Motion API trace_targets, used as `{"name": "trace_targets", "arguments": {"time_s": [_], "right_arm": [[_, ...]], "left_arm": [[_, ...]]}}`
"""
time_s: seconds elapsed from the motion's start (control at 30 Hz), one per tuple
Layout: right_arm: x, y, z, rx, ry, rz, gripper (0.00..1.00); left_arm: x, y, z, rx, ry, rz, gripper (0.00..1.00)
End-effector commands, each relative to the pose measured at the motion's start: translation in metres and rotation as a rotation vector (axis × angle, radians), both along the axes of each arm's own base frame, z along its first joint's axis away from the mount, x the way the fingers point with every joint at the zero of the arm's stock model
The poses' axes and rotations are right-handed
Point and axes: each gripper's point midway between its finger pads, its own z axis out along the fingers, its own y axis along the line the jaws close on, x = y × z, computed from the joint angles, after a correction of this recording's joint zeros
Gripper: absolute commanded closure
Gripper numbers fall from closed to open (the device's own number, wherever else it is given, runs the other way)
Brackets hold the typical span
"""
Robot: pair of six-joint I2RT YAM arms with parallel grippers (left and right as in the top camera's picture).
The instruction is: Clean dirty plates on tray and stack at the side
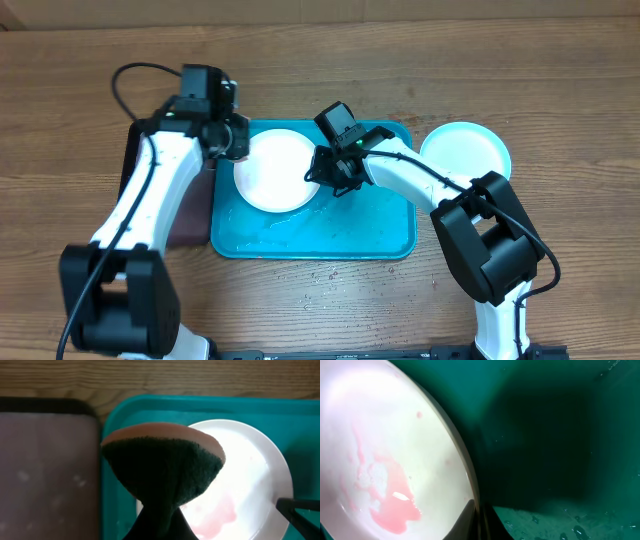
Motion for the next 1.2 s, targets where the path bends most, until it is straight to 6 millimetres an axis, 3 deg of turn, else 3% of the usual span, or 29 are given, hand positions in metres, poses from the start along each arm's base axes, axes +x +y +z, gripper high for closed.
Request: {"name": "trace_targets", "arguments": {"time_s": [0.0, 0.03, 0.17, 0.3, 0.43, 0.57, 0.7, 0.8, 0.87, 0.93, 1.0, 1.07, 1.17], "right_arm": [[-0.001, -0.003, -0.004, -0.018, -0.002, -0.003, 0.80], [0.000, -0.003, -0.004, -0.017, -0.003, -0.003, 0.76], [0.001, -0.002, -0.003, -0.013, -0.009, -0.003, 0.75], [-0.002, 0.002, -0.002, 0.006, 0.005, 0.007, 0.88], [-0.002, 0.002, -0.002, 0.007, 0.006, 0.007, 0.96], [-0.001, 0.003, -0.001, 0.003, -0.014, 0.050, 0.96], [0.008, 0.003, 0.015, 0.000, -0.071, 0.112, 0.96], [0.019, -0.006, 0.033, -0.057, -0.151, 0.137, 0.96], [0.026, -0.017, 0.047, -0.125, -0.206, 0.137, 0.96], [0.031, -0.028, 0.062, -0.188, -0.260, 0.139, 0.96], [0.036, -0.039, 0.077, -0.246, -0.313, 0.138, 0.96], [0.040, -0.050, 0.090, -0.303, -0.364, 0.141, 0.96], [0.046, -0.063, 0.108, -0.388, -0.434, 0.152, 0.96]], "left_arm": [[-0.003, 0.027, 0.010, 0.021, 0.002, 0.060, 0.96], [-0.008, 0.036, 0.007, 0.024, 0.022, 0.078, 0.96], [-0.020, 0.063, -0.008, 0.035, 0.079, 0.094, 0.96], [-0.028, 0.079, -0.031, 0.062, 0.126, 0.068, 0.96], [-0.022, 0.086, -0.050, 0.073, 0.126, 0.052, 0.96], [-0.015, 0.086, -0.070, 0.103, 0.134, -0.030, 0.96], [-0.014, 0.095, -0.086, 0.145, 0.166, -0.022, 0.96], [-0.012, 0.103, -0.088, 0.189, 0.162, -0.006, 0.95], [-0.010, 0.107, -0.087, 0.209, 0.154, 0.003, 0.83], [-0.009, 0.108, -0.086, 0.215, 0.153, 0.005, 0.61], [-0.011, 0.107, -0.087, 0.208, 0.159, 0.018, 0.47], [-0.014, 0.107, -0.088, 0.199, 0.171, 0.040, 0.39], [-0.020, 0.106, -0.091, 0.186, 0.192, 0.067, 0.35]]}}
